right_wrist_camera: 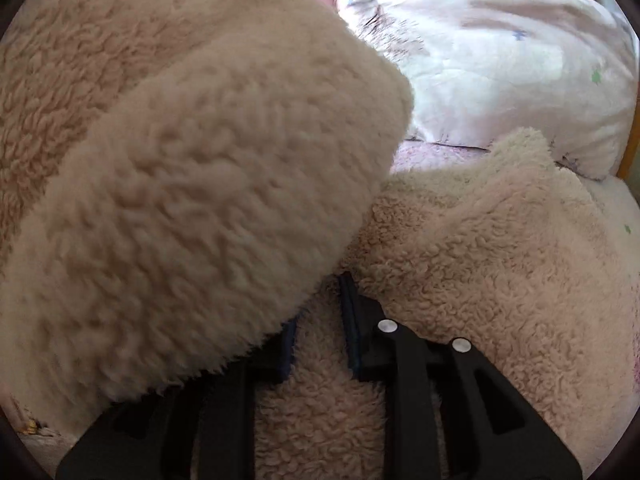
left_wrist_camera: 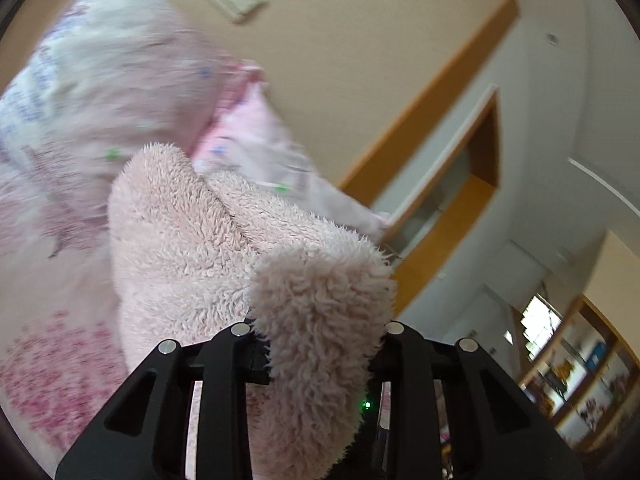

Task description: Fold large clothes

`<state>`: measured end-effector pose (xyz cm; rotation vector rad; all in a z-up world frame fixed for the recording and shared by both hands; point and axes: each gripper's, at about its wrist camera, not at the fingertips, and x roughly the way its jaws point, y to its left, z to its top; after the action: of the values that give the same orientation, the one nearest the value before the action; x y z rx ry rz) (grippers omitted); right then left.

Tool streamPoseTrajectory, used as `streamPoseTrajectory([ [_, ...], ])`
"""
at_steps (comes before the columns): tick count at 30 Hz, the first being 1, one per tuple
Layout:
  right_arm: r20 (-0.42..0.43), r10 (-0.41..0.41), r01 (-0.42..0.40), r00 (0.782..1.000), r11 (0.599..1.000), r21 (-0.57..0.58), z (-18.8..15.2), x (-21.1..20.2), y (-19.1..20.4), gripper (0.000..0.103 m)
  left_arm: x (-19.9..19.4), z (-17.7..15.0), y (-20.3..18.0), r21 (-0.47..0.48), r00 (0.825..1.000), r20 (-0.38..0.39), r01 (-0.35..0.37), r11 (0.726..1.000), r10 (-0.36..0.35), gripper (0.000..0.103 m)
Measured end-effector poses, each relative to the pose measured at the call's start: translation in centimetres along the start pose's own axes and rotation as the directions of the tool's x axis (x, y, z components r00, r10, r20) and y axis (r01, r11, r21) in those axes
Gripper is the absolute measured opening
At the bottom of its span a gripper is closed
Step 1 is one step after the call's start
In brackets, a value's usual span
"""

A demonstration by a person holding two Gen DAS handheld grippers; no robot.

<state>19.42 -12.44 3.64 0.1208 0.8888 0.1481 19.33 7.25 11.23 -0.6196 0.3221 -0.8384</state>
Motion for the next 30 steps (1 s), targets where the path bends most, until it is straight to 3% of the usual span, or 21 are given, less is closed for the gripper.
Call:
streamPoseTrajectory([
  [3, 0.076, -0.062, 0.062, 0.995, 0.998, -0.008, -0.6, -3.5, -1.3, 0.024, 1.4, -0.3, -2.5, 0.065, 0.998, -0.024, 0.055, 0.996, -0.054, 0.028],
  [5, 0.121, -0.13, 0.128, 0.984, 0.992, 0.018, -1.3, -5.5, -3.0, 0.033, 2.7, -0.8, -3.4, 0.084, 0.995, -0.06, 0.084, 0.993, -0.079, 0.028],
  [7, 0.094, -0.174, 0.17, 0.98, 0.984, 0.049, -1.5, -5.7, -4.5, 0.034, 4.2, -1.6, -3.6, 0.075, 0.989, -0.102, 0.111, 0.991, -0.103, 0.028],
  [9, 0.054, -0.123, 0.117, 0.991, 0.988, 0.102, -2.0, -5.7, -6.8, 0.029, 5.9, -2.5, -3.7, 0.045, 0.98, -0.15, 0.141, 0.989, -0.132, 0.028],
  [11, 0.079, -0.093, 0.079, 0.993, 0.982, 0.173, -2.3, -7.4, -9.1, 0.029, 7.9, -3.7, -3.9, 0.025, 0.964, -0.21, 0.17, 0.985, -0.161, 0.028],
  [14, 0.13, -0.159, 0.119, 0.979, 0.956, 0.269, -2.2, -10.6, -13.2, 0.036, 10.6, -5.5, -4.3, 0.021, 0.942, -0.288, 0.188, 0.982, -0.174, 0.027],
  [16, 0.156, -0.153, 0.092, 0.976, 0.936, 0.341, -1.9, -12.6, -15.9, 0.039, 11.7, -6.5, -4.8, 0.041, 0.93, -0.328, 0.189, 0.981, -0.166, 0.027],
  [18, 0.202, -0.093, 0.003, 0.975, 0.913, 0.407, -0.8, -15.2, -18.8, 0.042, 12.2, -7.2, -5.8, 0.104, 0.929, -0.345, 0.18, 0.978, -0.135, 0.027],
  [20, 0.241, 0.002, -0.103, 0.97, 0.907, 0.409, 1.7, -16.7, -20.1, 0.066, 12.6, -8.0, -7.0, 0.184, 0.927, -0.362, 0.174, 0.968, -0.098, 0.027],
  [22, 0.241, 0.11, -0.197, 0.964, 0.905, 0.377, 3.8, -17.5, -19.9, 0.075, 13.1, -8.9, -8.0, 0.248, 0.923, -0.381, 0.166, 0.954, -0.062, 0.027],
  [23, 0.223, 0.182, -0.252, 0.958, 0.903, 0.347, 5.5, -17.6, -19.1, 0.075, 13.4, -9.4, -8.5, 0.289, 0.92, -0.39, 0.163, 0.943, -0.039, 0.027],
  [26, 0.121, 0.284, -0.306, 0.951, 0.92, 0.245, 9.3, -16.3, -16.1, 0.082, 14.3, -11.1, -10.3, 0.412, 0.915, -0.403, 0.15, 0.899, 0.033, 0.027],
  [30, -0.076, 0.281, -0.261, 0.957, 0.944, 0.204, 11.7, -11.5, -13.7, 0.082, 15.5, -13.6, -12.6, 0.551, 0.9, -0.422, 0.155, 0.82, 0.114, 0.027],
])
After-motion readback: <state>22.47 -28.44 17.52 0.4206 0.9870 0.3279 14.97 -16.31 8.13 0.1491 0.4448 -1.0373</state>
